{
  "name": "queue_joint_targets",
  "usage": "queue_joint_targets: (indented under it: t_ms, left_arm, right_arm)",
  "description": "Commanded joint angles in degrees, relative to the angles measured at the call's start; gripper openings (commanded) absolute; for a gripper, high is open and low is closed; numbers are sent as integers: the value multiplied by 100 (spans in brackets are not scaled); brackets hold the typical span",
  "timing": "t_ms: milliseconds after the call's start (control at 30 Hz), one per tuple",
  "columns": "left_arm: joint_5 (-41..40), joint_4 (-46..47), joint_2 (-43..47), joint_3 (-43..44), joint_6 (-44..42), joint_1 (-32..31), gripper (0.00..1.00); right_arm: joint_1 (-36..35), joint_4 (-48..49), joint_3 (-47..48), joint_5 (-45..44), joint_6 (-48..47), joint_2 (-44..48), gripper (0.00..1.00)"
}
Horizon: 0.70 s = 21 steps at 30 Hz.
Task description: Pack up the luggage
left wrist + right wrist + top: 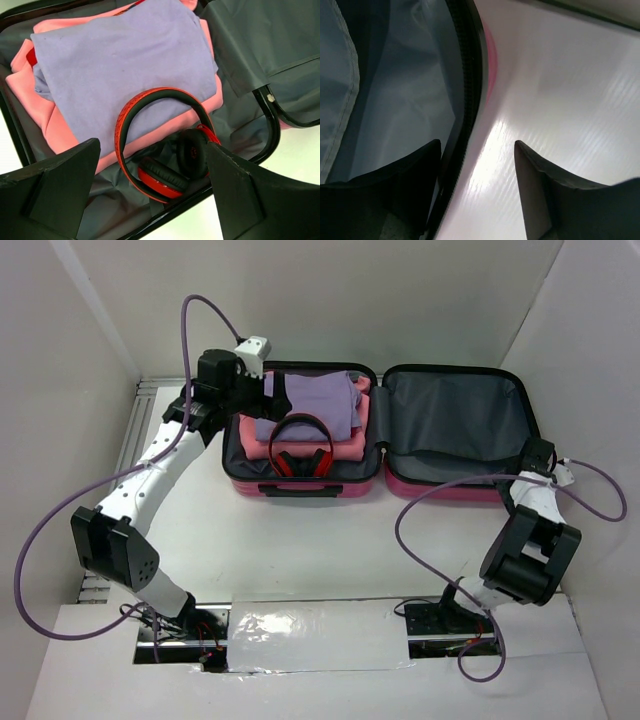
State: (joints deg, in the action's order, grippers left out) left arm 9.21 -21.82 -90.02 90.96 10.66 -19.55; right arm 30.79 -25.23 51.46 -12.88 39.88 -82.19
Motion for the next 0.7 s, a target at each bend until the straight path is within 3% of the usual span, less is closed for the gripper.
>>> queue_joint_targets:
  t_ms: [0,100,133,233,400,533,667]
  left_arm:
    - [-77,64,283,-61,-116,39,99]
    - [-297,-59,335,-61,-257,39,99]
    - [-367,-111,397,-61,-309,91,99]
    - [-429,-172,520,-61,-197,249,99]
    - [-543,-340,520,-262,436,768,99]
    - [-894,-428,468,-832,1121,1512,99]
    - [-1027,-113,407,-1255,1316,1831,99]
  right_arm:
    - [-19,396,224,-380,-226,-226,66]
    - [-222,546,277,-565,-288,-376,55]
    - [-292,546,338,-714,-288,-455,35]
    - [-555,423,619,-1013,-288,-692,0]
    - [-1240,72,1076,-1690,-401,-659,0]
    - [-1986,281,1252,-2558,-743,121,0]
    - [-2550,738,1191,-2763,-1252,702,0]
